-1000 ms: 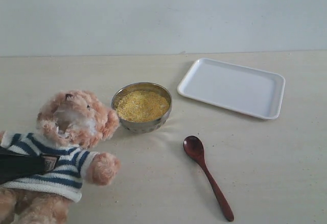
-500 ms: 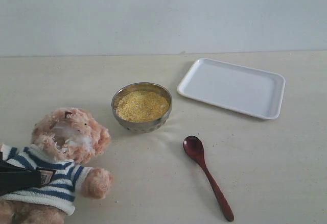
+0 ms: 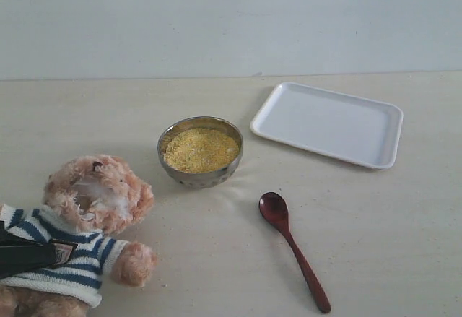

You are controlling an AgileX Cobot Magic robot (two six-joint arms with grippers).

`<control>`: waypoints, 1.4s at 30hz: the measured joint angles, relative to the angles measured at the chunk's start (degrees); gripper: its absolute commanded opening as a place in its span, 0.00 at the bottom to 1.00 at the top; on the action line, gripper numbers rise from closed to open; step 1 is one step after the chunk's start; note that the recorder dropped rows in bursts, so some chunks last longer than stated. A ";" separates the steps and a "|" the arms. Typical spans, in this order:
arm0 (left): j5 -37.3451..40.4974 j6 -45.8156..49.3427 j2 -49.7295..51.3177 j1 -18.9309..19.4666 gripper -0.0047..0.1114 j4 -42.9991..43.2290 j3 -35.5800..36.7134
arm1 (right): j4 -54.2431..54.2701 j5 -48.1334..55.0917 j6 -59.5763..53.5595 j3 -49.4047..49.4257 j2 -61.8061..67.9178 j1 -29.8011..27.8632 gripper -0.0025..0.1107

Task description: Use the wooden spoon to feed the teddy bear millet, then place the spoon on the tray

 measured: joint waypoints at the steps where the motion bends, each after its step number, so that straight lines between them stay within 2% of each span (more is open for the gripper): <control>1: 0.00 0.11 0.00 0.00 0.09 0.00 0.00 | 0.00 0.00 0.00 0.00 0.00 0.00 0.02; 25: 0.04 0.23 0.00 0.00 0.09 0.00 0.00 | -0.12 -0.58 -0.75 0.00 0.00 0.00 0.02; 37: 0.04 0.23 0.00 0.00 0.09 0.00 0.00 | 2.70 -12.48 4.78 0.00 0.00 0.00 0.02; 40: 0.04 0.23 0.00 0.00 0.09 0.00 0.00 | 3.17 -8.05 6.02 -2.37 0.00 0.00 0.02; 42: 0.04 0.23 0.00 0.00 0.09 0.00 0.00 | 3.17 -2.71 2.89 -5.46 0.32 0.00 0.02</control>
